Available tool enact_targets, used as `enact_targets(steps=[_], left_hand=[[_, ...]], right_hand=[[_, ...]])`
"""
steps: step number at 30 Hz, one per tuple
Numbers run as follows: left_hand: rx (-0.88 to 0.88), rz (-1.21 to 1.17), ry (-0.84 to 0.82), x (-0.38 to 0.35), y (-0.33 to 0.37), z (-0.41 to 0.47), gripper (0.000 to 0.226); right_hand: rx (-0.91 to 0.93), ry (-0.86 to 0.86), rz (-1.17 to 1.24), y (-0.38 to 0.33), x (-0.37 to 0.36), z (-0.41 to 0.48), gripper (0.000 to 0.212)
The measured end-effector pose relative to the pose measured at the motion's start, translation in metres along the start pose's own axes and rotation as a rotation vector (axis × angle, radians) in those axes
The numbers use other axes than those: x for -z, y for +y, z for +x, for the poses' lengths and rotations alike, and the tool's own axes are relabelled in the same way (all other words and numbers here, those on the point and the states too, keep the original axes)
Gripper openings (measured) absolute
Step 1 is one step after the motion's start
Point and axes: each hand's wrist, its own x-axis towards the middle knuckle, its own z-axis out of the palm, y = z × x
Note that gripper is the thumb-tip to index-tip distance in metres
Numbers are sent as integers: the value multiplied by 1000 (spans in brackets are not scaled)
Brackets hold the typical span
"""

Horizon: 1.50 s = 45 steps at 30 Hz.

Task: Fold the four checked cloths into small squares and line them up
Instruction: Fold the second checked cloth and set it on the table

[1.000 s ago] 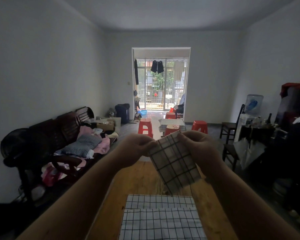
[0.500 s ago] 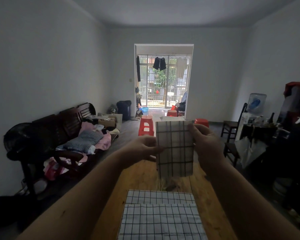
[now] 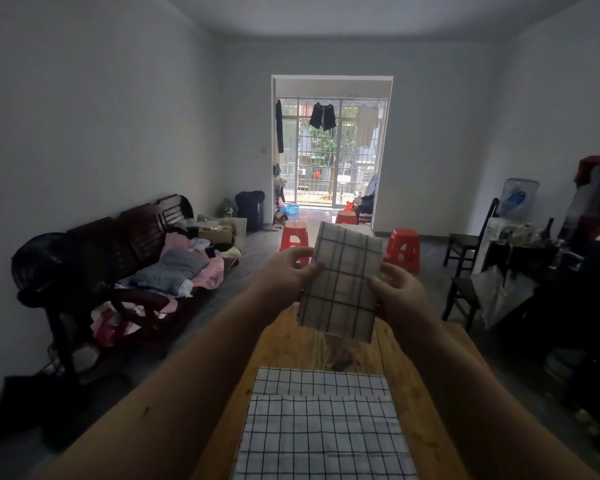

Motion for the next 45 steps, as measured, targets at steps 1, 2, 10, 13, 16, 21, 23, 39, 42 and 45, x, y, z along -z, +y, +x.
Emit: enact_targets(steps=[1,2,10,13,16,21,23,39,42,45], left_hand=[[4,-5,17,-1,0,1,44],[5,-15,30,-2,0,2,47],[36,124,-52,-5,11,5,21],[18,229,21,-3,12,12,18],[-18,337,72,-1,10,19,19],[-61,442,111,4,4,24,16],[-86,505,111,4,1,24,17],[-21,607,-199,-3,7,21,21],[-84,661,-197,-6,6,18,18],[-117,686,-184,-8,7,17,16]], right_hand=[[7,25,4,-1,0,1,43],[18,48,3,-1,0,1,45],[91,156,-204,3,4,5,13],[133,136,-289,4,3,7,12],[183,133,-385,6,2,11,21],[260,126,-535,9,3,18,17],[282,126,-579,10,3,19,15],[236,-18,-646,12,-6,16,6],[232,-56,-644,11,-8,15,10],[254,-126,-686,8,-14,14,7]])
